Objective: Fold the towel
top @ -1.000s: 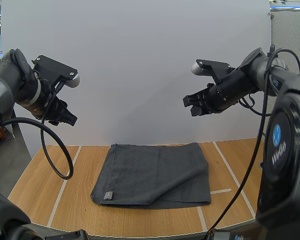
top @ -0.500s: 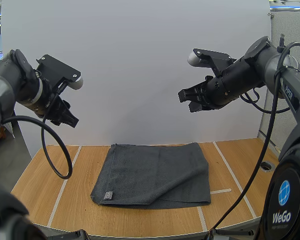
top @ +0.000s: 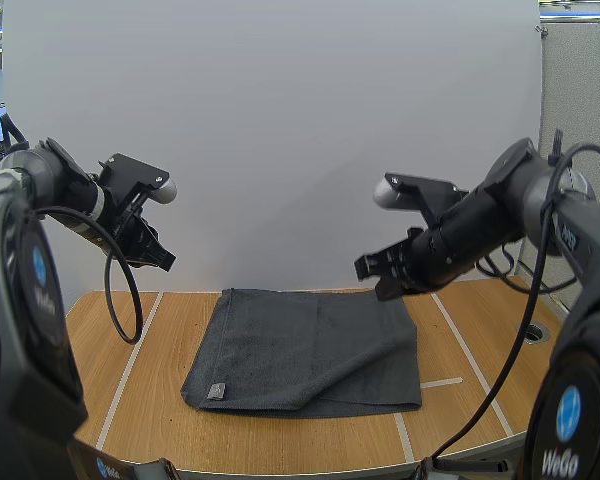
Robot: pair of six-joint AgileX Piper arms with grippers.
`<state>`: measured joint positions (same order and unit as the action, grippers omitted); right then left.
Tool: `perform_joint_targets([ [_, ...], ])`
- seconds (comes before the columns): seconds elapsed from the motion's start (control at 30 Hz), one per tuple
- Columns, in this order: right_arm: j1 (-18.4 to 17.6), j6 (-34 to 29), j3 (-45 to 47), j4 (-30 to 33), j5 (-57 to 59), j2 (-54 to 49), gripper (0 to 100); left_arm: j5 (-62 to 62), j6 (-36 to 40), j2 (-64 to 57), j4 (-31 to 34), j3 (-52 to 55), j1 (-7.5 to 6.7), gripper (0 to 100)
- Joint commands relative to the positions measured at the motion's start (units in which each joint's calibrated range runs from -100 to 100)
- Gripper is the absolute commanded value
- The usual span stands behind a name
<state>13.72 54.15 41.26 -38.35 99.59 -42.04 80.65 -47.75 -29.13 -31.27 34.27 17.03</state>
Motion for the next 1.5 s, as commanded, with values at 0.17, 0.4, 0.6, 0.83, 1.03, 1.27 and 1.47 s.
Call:
perform_joint_targets([
  [0.17, 0.05, 2.11, 16.58, 2.54, 0.41, -7.59, 0, -7.73, 0.79, 14.03, -0.85, 0.28, -4.94, 0],
  [0.4, -3.40, -0.91, 16.98, 5.85, -6.00, -7.59, 0, -15.85, 11.22, 19.24, 9.13, 0.28, -12.54, 0],
  [0.6, -9.87, -7.74, 16.98, 12.70, -14.84, -4.09, 0, -21.38, 16.80, 27.91, 13.34, 0.28, -17.06, 0],
  [0.83, -16.72, -13.62, 16.98, 19.98, -21.44, 2.41, 0, -22.52, 17.00, 32.60, 13.88, 0.14, -17.06, 0],
  [1.03, -17.98, -13.74, 17.27, 23.76, -27.17, 7.78, 0, -24.23, 17.00, 37.49, 13.96, 0.14, -17.06, 0],
  [1.27, -17.98, -13.74, 17.38, 23.64, -30.10, 12.16, 0, -25.10, 16.72, 39.29, 16.06, 0.14, -16.98, 0],
  [1.47, -17.98, -13.28, 17.38, 23.64, -30.10, 12.18, 0, -25.46, 19.00, 39.29, 16.16, -0.84, -16.05, 1],
])
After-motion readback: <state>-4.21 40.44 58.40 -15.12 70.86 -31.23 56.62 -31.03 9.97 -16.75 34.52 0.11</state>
